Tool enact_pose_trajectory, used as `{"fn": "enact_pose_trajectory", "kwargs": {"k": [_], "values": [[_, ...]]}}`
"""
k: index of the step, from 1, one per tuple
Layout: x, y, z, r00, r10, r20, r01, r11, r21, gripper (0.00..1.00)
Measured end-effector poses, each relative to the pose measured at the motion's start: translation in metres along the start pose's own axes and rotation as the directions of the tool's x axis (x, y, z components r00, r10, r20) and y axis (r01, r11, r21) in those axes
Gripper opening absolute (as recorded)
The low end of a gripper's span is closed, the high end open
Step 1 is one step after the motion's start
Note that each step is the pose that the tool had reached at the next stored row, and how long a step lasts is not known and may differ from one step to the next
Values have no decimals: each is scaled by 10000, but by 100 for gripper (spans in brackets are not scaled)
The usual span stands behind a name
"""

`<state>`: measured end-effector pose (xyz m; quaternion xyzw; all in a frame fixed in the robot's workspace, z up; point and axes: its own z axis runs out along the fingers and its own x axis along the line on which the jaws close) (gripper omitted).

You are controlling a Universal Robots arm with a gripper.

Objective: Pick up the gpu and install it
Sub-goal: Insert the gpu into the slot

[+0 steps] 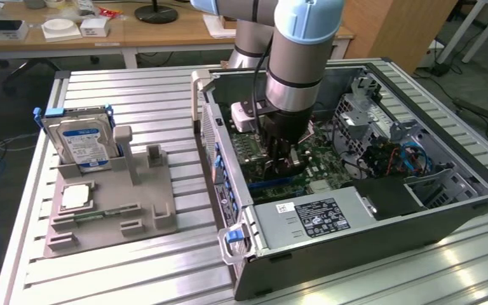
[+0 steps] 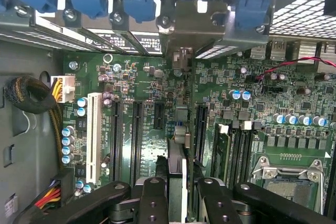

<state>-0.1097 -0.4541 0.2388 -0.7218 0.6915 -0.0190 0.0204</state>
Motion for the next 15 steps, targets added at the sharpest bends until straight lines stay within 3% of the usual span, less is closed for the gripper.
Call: {"fn": "enact_pose_trajectory", "kwargs": {"k": [15], "values": [[23,1,1,10000,41,-3,-41,10000,1,27]]}}
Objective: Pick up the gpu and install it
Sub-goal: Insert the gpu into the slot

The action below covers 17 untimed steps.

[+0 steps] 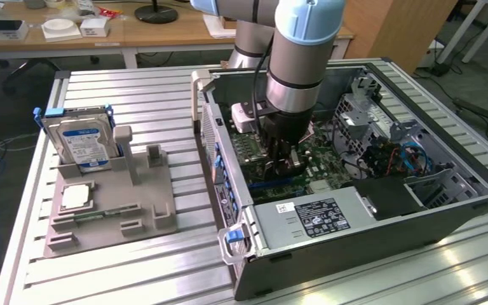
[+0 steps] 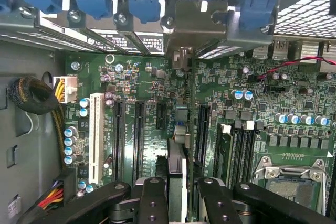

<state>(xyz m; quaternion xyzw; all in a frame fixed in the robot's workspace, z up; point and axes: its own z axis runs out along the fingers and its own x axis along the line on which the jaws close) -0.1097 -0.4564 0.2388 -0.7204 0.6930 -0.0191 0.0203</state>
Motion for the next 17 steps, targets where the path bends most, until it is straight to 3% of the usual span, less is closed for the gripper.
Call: {"fn": "enact_pose_trajectory", "kwargs": {"k": [17], "values": [[-11,-8,2,10000,-1,1,1,10000,-3,27]]}}
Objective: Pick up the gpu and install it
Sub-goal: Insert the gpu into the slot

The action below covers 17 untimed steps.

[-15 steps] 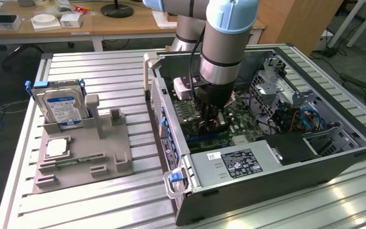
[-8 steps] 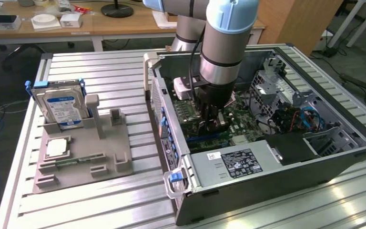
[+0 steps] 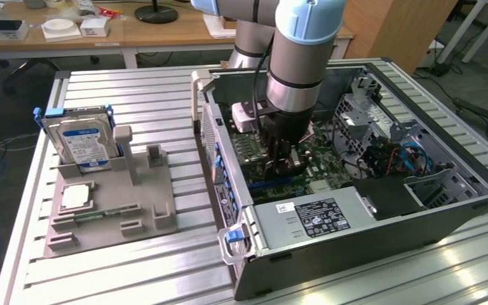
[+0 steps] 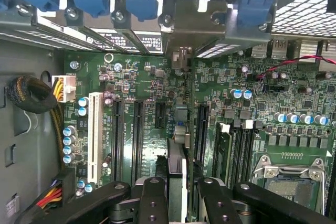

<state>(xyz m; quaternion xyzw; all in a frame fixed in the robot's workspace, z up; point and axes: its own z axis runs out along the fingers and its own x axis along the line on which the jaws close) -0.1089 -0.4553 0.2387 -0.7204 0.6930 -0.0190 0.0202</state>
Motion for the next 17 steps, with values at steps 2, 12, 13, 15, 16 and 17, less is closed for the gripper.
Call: {"fn": "enact_pose_trajectory", "kwargs": {"k": [2,12,13,15,16,17], "values": [[-2,0,0,10000,1,0,-1,10000,-2,27],[-32,-1,6,10000,33,-2,-33,10000,-4,27],[-32,-1,6,10000,65,-4,-65,10000,-5,27],[-32,0,6,9999,132,-8,-132,9999,-16,27],[-32,0,6,9999,165,-9,-165,9999,-25,27],[-31,-1,6,9998,175,-9,-175,9998,-27,27]]}}
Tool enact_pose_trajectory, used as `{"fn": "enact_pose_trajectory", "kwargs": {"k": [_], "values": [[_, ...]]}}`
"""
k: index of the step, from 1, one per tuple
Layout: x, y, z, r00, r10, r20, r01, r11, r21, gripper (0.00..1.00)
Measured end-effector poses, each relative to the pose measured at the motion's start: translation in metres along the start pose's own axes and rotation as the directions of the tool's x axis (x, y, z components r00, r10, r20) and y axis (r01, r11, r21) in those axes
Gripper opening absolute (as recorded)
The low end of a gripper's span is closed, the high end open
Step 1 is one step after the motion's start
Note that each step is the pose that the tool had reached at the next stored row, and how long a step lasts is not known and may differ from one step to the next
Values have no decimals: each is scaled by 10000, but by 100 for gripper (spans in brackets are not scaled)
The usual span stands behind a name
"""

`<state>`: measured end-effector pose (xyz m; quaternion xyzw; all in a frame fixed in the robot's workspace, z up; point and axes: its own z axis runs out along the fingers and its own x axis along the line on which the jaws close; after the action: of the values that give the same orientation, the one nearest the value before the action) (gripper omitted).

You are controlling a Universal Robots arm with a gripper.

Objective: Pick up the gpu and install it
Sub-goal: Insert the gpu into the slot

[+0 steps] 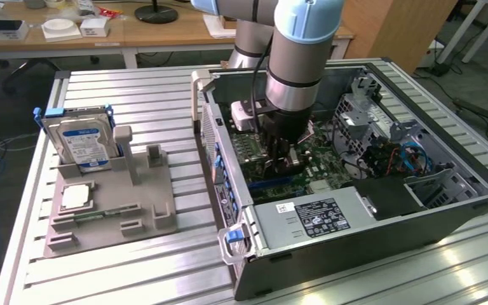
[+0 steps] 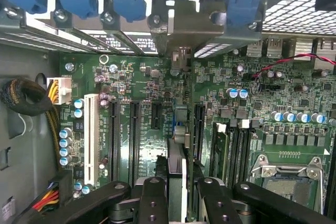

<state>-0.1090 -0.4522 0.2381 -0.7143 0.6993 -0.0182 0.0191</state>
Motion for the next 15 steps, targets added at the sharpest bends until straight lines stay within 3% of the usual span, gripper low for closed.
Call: {"fn": "enact_pose_trajectory", "kwargs": {"k": [1,15], "values": [[40,0,0,9999,124,-7,-124,9999,-1,27],[40,4,43,9999,125,-8,-125,9999,-2,27]]}}
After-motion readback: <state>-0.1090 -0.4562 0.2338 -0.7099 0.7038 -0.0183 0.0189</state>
